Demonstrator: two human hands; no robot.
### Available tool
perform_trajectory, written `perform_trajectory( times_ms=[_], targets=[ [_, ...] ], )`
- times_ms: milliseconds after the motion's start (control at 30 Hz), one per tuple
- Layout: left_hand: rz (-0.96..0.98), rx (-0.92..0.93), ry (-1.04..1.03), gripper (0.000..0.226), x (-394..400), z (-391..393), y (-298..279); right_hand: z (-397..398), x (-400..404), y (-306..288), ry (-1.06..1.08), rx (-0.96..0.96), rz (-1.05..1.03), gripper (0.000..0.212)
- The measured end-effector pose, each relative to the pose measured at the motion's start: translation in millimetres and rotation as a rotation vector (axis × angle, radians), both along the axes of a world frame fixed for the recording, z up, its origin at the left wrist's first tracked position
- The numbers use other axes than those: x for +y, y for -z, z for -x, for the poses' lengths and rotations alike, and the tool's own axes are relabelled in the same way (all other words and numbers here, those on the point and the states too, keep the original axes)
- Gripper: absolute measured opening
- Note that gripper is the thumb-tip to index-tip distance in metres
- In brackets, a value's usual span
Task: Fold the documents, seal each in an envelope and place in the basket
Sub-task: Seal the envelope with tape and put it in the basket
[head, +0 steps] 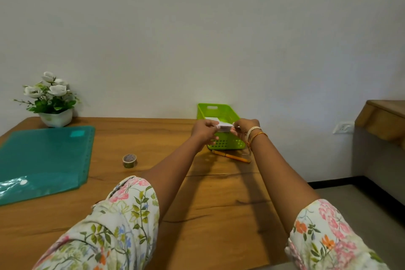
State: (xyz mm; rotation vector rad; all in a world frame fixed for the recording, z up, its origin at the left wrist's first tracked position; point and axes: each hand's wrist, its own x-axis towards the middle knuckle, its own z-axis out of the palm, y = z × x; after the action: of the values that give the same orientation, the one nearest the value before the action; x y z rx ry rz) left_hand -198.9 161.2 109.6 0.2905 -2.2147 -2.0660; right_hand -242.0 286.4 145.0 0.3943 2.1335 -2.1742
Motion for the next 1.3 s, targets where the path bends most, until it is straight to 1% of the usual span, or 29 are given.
perform_trajectory(
  times_ms=[67, 167, 200, 233, 300, 333, 400, 433, 500, 567, 600, 633, 700, 733, 767, 833, 867, 933, 1000, 1033, 1100, 1133, 1200, 1267, 1300],
  targets=[
    [0.085, 0.0, -0.001, 0.029, 0, 8, 1, 11, -1, 5, 0.06, 0.02, -0.055, 0.005],
    [0.217, -0.007, 0.016, 0.039, 1, 15, 5, 25, 3, 18, 0.09, 0.04, -0.329, 0.036],
    [0.256, 0.004, 0.017, 0.042, 1, 16, 7, 26, 4, 21, 0.098, 0.049, -0.408, 0.04],
    [0.288, 0.016, 0.018, 0.044, 0, 17, 10, 28, 5, 25, 0.093, 0.052, -0.476, 0.04],
    [0.327, 0.03, 0.03, 0.043, -3, 16, 16, 30, 5, 32, 0.084, 0.068, -0.567, 0.032],
    [0.339, 0.034, 0.036, 0.041, -4, 13, 19, 31, 5, 36, 0.089, 0.087, -0.582, 0.032],
    [0.371, 0.054, 0.028, 0.038, -8, 6, 27, 26, 3, 46, 0.136, 0.149, -0.557, 0.041],
    [0.386, 0.075, 0.011, 0.036, -11, 2, 31, 19, 2, 51, 0.177, 0.187, -0.532, 0.039],
    [0.422, 0.115, -0.031, 0.03, -18, -10, 37, 1, -1, 63, 0.265, 0.274, -0.525, 0.026],
    [0.503, 0.14, -0.081, 0.026, -26, -25, 42, -16, -6, 77, 0.289, 0.353, -0.599, 0.019],
    [0.573, 0.145, -0.112, 0.027, -32, -33, 46, -22, -6, 86, 0.258, 0.364, -0.688, 0.021],
    [0.661, 0.15, -0.142, 0.028, -39, -41, 51, -28, -6, 93, 0.197, 0.347, -0.848, 0.026],
    [0.835, 0.149, -0.198, 0.029, -54, -58, 58, -35, -3, 109, 0.045, 0.292, -1.271, 0.04],
    [0.892, 0.149, -0.228, 0.028, -62, -67, 60, -37, -1, 114, -0.022, 0.267, -1.413, 0.042],
    [0.942, 0.151, -0.258, 0.027, -71, -76, 62, -39, 1, 117, -0.072, 0.239, -1.477, 0.041],
    [1.035, 0.138, -0.327, 0.025, -86, -89, 66, -40, 2, 121, -0.145, 0.178, -1.504, 0.038],
    [1.061, 0.113, -0.354, 0.025, -94, -95, 69, -41, 2, 123, -0.172, 0.18, -1.515, 0.036],
    [1.07, 0.031, -0.395, 0.025, -106, -106, 77, -47, -3, 129, -0.18, 0.273, -1.531, 0.033],
    [1.059, -0.039, -0.445, 0.028, -114, -117, 84, -56, -12, 133, -0.132, 0.374, -1.509, 0.029],
    [1.051, -0.053, -0.485, 0.03, -117, -122, 87, -61, -16, 133, -0.098, 0.404, -1.494, 0.028],
    [0.999, -0.051, -0.566, 0.036, -124, -130, 91, -65, -23, 131, -0.059, 0.423, -1.467, 0.033],
    [0.946, -0.053, -0.579, 0.04, -128, -132, 92, -63, -24, 128, -0.065, 0.403, -1.465, 0.036],
    [0.863, -0.067, -0.545, 0.043, -138, -134, 94, -53, -22, 126, -0.119, 0.302, -1.446, 0.039],
    [0.857, -0.06, -0.448, 0.039, -146, -133, 98, -44, -15, 127, -0.201, 0.189, -1.44, 0.037],
    [0.853, -0.039, -0.397, 0.037, -148, -132, 99, -41, -11, 128, -0.226, 0.185, -1.452, 0.034]
  ],
)
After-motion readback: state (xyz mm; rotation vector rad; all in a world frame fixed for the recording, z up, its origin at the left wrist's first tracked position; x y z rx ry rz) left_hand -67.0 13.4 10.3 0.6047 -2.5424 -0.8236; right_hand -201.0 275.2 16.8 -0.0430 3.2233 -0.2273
